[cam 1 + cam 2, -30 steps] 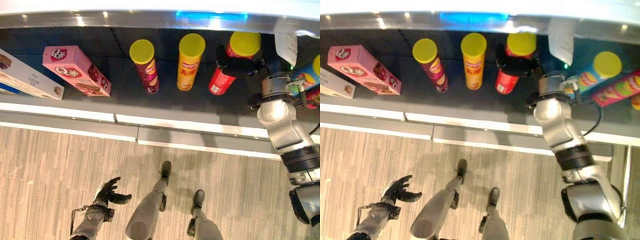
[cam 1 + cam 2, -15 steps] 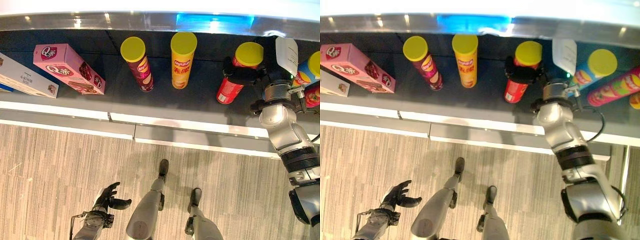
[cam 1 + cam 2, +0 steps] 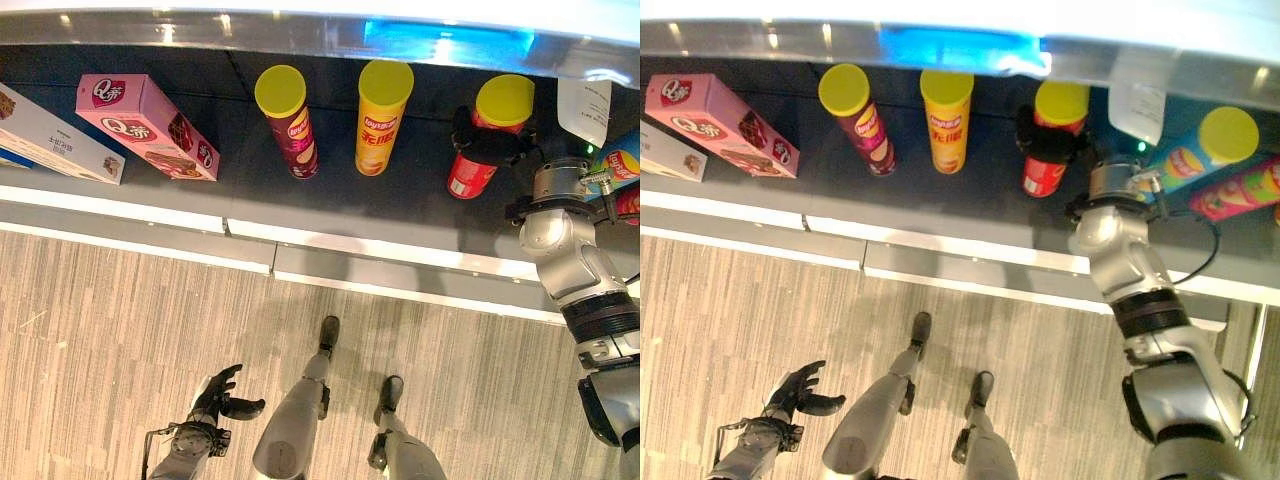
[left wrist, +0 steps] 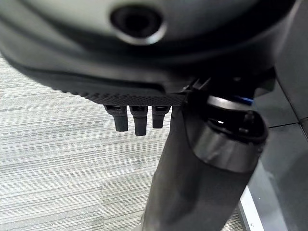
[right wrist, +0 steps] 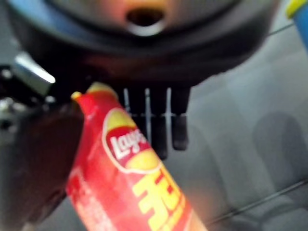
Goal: Put the goods on the table back onto the shelves and tidy them up.
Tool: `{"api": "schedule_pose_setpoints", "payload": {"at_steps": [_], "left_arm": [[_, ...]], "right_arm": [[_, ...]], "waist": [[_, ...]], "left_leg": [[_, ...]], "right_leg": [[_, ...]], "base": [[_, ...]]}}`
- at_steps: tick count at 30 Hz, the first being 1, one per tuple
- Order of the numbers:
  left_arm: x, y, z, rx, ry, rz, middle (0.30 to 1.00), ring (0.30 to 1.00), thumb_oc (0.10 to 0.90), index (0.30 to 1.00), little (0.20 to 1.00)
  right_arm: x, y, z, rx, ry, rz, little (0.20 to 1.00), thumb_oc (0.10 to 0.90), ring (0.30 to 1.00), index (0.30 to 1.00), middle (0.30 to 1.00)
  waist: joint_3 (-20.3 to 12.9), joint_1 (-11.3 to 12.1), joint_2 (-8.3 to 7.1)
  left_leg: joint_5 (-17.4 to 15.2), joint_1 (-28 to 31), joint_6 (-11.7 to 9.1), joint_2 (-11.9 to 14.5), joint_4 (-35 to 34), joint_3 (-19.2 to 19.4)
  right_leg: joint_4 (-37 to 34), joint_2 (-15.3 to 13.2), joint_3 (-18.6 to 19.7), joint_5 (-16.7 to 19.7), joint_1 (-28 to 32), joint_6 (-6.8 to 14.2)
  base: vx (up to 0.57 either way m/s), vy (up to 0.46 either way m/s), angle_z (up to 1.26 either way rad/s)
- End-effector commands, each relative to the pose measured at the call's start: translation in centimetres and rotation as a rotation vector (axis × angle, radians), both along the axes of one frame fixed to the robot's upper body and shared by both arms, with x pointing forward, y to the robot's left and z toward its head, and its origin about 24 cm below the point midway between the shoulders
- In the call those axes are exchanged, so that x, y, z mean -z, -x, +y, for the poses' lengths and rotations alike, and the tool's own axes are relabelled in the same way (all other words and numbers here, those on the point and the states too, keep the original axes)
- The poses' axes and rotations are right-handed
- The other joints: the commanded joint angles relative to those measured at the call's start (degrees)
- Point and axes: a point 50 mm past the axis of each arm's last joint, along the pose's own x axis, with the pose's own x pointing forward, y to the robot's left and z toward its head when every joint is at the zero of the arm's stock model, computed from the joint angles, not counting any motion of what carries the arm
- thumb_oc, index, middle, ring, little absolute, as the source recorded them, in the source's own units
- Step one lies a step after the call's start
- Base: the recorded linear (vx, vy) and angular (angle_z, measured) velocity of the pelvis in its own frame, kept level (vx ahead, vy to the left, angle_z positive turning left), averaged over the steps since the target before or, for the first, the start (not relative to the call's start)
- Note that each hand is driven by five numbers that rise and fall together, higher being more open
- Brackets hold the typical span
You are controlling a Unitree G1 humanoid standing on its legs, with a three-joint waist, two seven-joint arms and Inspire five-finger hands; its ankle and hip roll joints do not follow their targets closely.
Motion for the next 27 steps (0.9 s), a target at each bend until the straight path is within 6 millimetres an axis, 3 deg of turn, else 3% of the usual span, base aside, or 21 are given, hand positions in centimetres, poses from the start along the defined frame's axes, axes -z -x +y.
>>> {"api": "schedule_pose_setpoints", "payload": {"at_steps": [1, 4, 5, 6, 18, 27], "left_arm": [[0.2, 0.9, 0.7, -0.021, -0.037, -0.001, 0.9, 0.9, 0.8, 0.9, 0.9], [0.1, 0.9, 0.7, -0.022, -0.039, -0.004, 0.9, 0.9, 0.8, 0.9, 0.9], [0.1, 0.9, 0.7, -0.022, -0.04, -0.005, 0.9, 0.9, 0.8, 0.9, 0.9], [0.1, 0.8, 0.7, -0.021, -0.041, -0.006, 0.9, 0.9, 0.8, 0.9, 0.9], [0.3, 0.6, 0.5, -0.021, -0.039, 0.012, 0.9, 0.9, 0.8, 0.9, 0.9], [1.6, 2.4, 1.1, -0.036, -0.057, 0.127, 0.9, 0.9, 0.8, 0.9, 0.9]], "right_arm": [[-4.2, 0.9, -0.5, 0.053, 0.103, -0.163, 0.3, 0.4, 0.3, 0.3, 0.3], [-4.0, 0.8, -0.3, 0.047, 0.099, -0.159, 0.3, 0.4, 0.3, 0.3, 0.3], [-3.9, 0.7, -0.1, 0.047, 0.097, -0.161, 0.86, 0.773, 0.86, 0.86, 0.86], [-3.9, 0.7, -0.1, 0.047, 0.096, -0.161, 0.9, 0.8, 0.9, 0.9, 0.9], [-1.9, 0.5, 0.4, 0.029, 0.04, -0.126, 0.9, 0.8, 0.9, 0.9, 0.9], [3.4, 1.6, 1.9, -0.082, -0.059, -0.009, 0.9, 0.8, 0.9, 0.9, 0.9]], "waist": [[-3.3, 0.6, 0.23], [-3.3, 0.5, 0.23], [-3.3, 0.4, 0.28], [-3.3, 0.4, 0.3], [-5.7, 0.2, -0.58], [-10.3, -0.8, -3.31]], "left_leg": [[-6.5, -0.5, -5.2, 5.3, 5.2, 0.0], [-6.4, -0.4, -5.2, 5.4, 5.2, -0.1], [-6.4, -0.4, -5.3, 5.5, 5.2, -0.1], [-6.4, -0.3, -5.3, 5.5, 5.2, -0.2], [-6.3, 1.1, -6.0, 6.2, 5.0, -0.4], [-6.0, 5.6, -7.0, 7.9, 3.6, 0.3]], "right_leg": [[8.4, -4.6, 0.0, -1.9, -4.3, 2.9], [8.5, -4.6, 0.0, -1.9, -4.4, 2.9], [8.6, -4.5, 0.1, -2.0, -4.4, 2.8], [8.6, -4.5, 0.2, -2.0, -4.4, 2.8], [8.1, -4.2, -0.7, -2.2, -2.2, 2.5], [5.4, -2.9, -1.6, -2.2, 3.1, 1.9]], "base": [[0.0, 0.0, 0.0], [-0.01, -0.001, 0.0], [-0.03, -0.003, 0.0], [-0.04, -0.001, 0.0], [-0.03, -0.017, 0.01], [-0.01, -0.052, 0.05]]}}
